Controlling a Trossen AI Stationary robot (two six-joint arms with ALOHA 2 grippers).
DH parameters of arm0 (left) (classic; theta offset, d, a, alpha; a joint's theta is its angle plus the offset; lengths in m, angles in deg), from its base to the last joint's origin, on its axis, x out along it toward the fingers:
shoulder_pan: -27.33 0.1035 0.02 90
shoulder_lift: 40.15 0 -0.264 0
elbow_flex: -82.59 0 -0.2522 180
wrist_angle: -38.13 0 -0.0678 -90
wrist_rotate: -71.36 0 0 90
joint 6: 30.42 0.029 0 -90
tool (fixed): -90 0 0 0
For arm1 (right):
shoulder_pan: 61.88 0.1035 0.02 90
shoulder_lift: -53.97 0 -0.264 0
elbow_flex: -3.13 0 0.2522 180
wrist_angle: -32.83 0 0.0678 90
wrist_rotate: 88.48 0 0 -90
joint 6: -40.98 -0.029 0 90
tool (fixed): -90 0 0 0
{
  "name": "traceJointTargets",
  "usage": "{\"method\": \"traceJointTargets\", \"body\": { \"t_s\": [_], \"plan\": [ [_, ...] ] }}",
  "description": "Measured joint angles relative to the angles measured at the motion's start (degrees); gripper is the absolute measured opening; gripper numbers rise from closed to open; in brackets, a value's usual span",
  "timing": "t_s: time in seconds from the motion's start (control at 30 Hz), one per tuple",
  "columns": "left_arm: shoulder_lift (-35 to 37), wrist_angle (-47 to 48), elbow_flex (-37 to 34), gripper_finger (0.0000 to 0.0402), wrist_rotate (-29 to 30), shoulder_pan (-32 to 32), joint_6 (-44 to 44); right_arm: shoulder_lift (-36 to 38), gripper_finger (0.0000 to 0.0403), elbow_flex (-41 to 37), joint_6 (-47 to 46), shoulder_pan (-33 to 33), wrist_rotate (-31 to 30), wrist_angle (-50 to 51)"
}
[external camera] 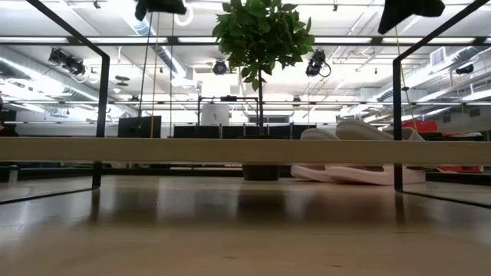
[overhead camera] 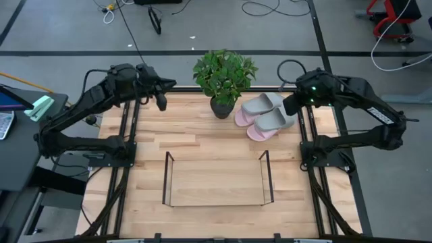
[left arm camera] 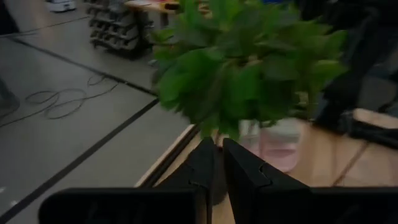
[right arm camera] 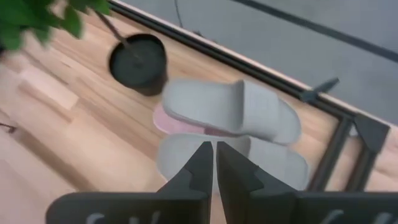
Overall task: Pick and place slides into the shelf
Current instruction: Put the bottom gray slide on the shelf
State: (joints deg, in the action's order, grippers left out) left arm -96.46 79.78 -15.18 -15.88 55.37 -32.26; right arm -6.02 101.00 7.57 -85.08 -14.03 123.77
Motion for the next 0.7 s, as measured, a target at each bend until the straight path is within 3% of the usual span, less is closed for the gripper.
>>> {"method": "traceJointTargets", "body": {
  "t_s": [0.17, 0.37, 0.7],
  "plan": [
    [0.1, 2.4, 0.0, 0.0031, -1.7, 1.3, 2.9, -1.3, 0.0027, -2.3, -0.3, -4.9, 1.2, 1.9],
    [0.1, 4.4, 0.0, 0.0020, -3.6, 1.4, 4.1, 0.3, 0.0027, -11.3, -3.4, -10.8, 5.3, 1.2],
    [0.1, 5.0, 0.0, 0.0028, -3.6, 1.4, 4.0, 1.0, 0.0052, -25.7, -6.0, -13.0, 13.2, -10.5]
  ]
}}
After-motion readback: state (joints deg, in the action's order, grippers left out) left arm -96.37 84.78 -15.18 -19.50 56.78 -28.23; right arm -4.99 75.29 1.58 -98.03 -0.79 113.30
